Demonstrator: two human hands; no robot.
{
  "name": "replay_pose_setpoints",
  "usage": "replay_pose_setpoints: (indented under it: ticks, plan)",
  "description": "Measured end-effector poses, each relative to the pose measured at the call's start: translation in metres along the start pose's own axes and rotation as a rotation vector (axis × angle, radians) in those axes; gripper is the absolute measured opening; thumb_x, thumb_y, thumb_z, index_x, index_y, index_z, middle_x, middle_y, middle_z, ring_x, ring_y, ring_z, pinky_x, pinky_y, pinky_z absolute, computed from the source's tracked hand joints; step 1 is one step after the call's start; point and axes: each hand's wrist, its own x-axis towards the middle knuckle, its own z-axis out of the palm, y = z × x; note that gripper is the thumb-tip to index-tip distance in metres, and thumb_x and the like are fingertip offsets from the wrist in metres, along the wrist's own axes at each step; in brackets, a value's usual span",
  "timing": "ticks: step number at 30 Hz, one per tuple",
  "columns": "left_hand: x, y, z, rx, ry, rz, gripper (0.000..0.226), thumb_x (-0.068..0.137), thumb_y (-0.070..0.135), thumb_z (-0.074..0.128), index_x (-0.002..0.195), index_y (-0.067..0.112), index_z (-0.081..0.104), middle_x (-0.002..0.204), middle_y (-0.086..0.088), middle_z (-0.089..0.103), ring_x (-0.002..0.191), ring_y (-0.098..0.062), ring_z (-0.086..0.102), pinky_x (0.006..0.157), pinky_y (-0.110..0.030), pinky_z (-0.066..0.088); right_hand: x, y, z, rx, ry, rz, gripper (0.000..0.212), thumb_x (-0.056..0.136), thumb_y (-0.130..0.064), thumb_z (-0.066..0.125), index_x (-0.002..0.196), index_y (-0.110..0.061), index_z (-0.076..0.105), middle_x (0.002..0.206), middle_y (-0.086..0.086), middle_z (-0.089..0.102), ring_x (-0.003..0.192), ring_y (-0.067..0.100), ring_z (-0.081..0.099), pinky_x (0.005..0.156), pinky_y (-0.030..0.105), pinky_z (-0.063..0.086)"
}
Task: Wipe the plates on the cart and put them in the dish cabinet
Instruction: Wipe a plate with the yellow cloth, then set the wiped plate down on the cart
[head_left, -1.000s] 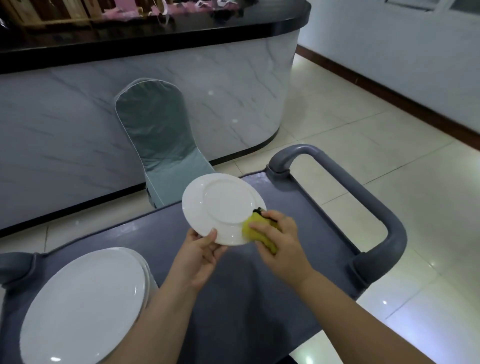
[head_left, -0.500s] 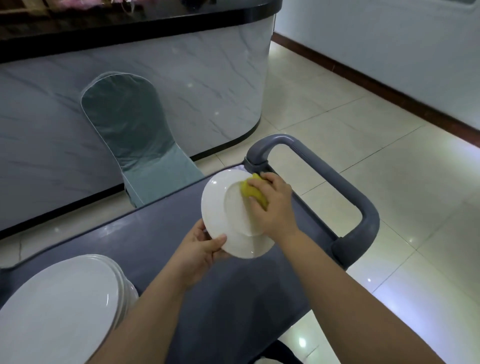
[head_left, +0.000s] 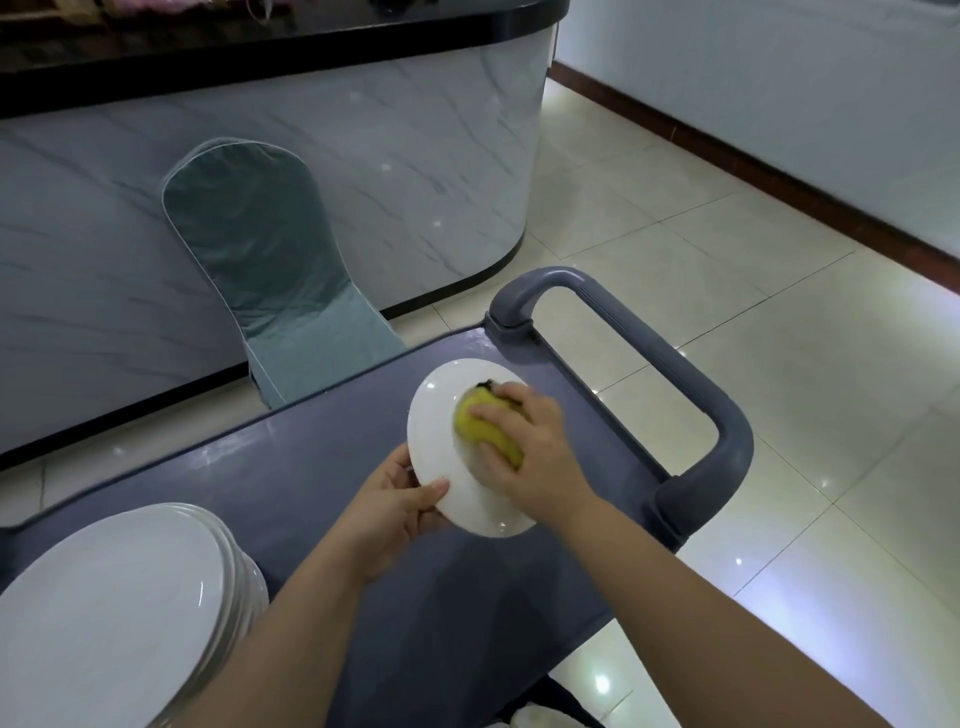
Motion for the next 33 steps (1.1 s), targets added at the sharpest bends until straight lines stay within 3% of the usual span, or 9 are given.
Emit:
replay_pose_setpoints:
  ticks: [3,7,11,14,18,22,27,30,33]
  plan:
    - [0.004,0.007,-0.002,-0.027,0.103,0.055,0.041,0.083,-0.004,0.066,0.121,0.011,0.057,0.112,-0.014,0.069,0.095,-0.029,0.07,0.067,-0.039,0.06,-0.023,0.015,-0.004,0.005,-0.136,-0.125,0.036,0.082,-0.031,0.06,0.117,-0.036,0.059,0.133,-0.011,0.04,0.113,0.019,0.039,0.106,0.018,0.029]
    - [0.017,0.029,0.004,0.113,0.257,0.133,0.028,0.095,-0.002,0.052,0.108,0.021,0.06,0.105,-0.005,0.069,0.091,-0.025,0.068,0.067,-0.039,0.061,-0.043,0.059,-0.032,-0.019,-0.094,0.136,0.029,0.08,-0.023,0.067,0.107,-0.033,0.067,0.119,-0.021,0.046,0.112,0.018,0.043,0.102,0.031,0.04]
    - [0.051,0.051,0.019,0.586,0.462,0.334,0.019,0.093,0.005,0.057,0.101,0.021,0.06,0.097,-0.001,0.065,0.095,-0.027,0.061,0.077,-0.042,0.055,-0.048,0.066,-0.056,0.089,0.035,0.341,0.043,0.083,-0.008,0.072,0.1,-0.046,0.06,0.119,-0.018,0.045,0.118,0.016,0.046,0.101,0.023,0.038]
    - [0.077,0.057,0.037,1.009,0.544,0.428,0.018,0.088,0.005,0.052,0.094,0.019,0.063,0.087,-0.005,0.063,0.082,-0.03,0.059,0.069,-0.039,0.051,-0.045,0.063,-0.062,0.135,0.055,0.36,0.047,0.084,-0.008,0.071,0.099,-0.05,0.057,0.118,-0.018,0.045,0.118,0.016,0.046,0.099,0.021,0.035]
    - [0.096,0.046,0.055,1.48,0.536,0.433,0.022,0.084,-0.001,0.048,0.088,0.019,0.059,0.085,-0.005,0.046,0.07,-0.026,0.045,0.05,-0.03,0.024,-0.046,0.061,-0.064,0.156,0.059,0.364,0.045,0.085,-0.01,0.07,0.101,-0.049,0.058,0.121,-0.012,0.045,0.12,0.016,0.045,0.104,0.031,0.038]
    - [0.103,0.022,0.059,1.685,0.461,0.438,0.037,0.085,0.001,0.05,0.117,0.017,0.06,0.091,-0.002,0.039,0.075,-0.021,0.04,0.058,-0.03,0.029,-0.05,0.066,-0.071,0.147,0.065,0.38,0.046,0.085,-0.009,0.07,0.101,-0.05,0.056,0.119,-0.019,0.043,0.12,0.014,0.045,0.104,0.03,0.039]
    - [0.101,-0.015,0.049,1.787,0.307,0.5,0.04,0.085,0.002,0.052,0.121,0.018,0.06,0.11,-0.007,0.052,0.102,-0.028,0.05,0.063,-0.034,0.034,-0.054,0.074,-0.077,0.126,0.09,0.393,0.045,0.086,-0.011,0.07,0.101,-0.051,0.055,0.117,-0.024,0.043,0.117,0.013,0.046,0.102,0.03,0.042]
    - [0.103,-0.039,0.035,1.714,0.248,0.51,0.026,0.085,0.002,0.056,0.107,0.016,0.062,0.1,-0.005,0.056,0.093,-0.029,0.053,0.058,-0.034,0.032,-0.058,0.077,-0.076,0.131,0.091,0.402,0.046,0.085,-0.01,0.07,0.102,-0.051,0.057,0.117,-0.023,0.044,0.117,0.013,0.048,0.103,0.033,0.043]
    - [0.103,-0.06,0.022,1.77,0.145,0.531,0.029,0.061,-0.007,0.075,0.075,0.012,0.058,0.073,-0.002,0.055,0.066,-0.026,0.052,0.044,-0.027,0.029,-0.062,0.077,-0.07,0.134,0.074,0.399,0.048,0.083,-0.01,0.071,0.1,-0.054,0.057,0.118,-0.023,0.044,0.117,0.014,0.048,0.103,0.033,0.042]
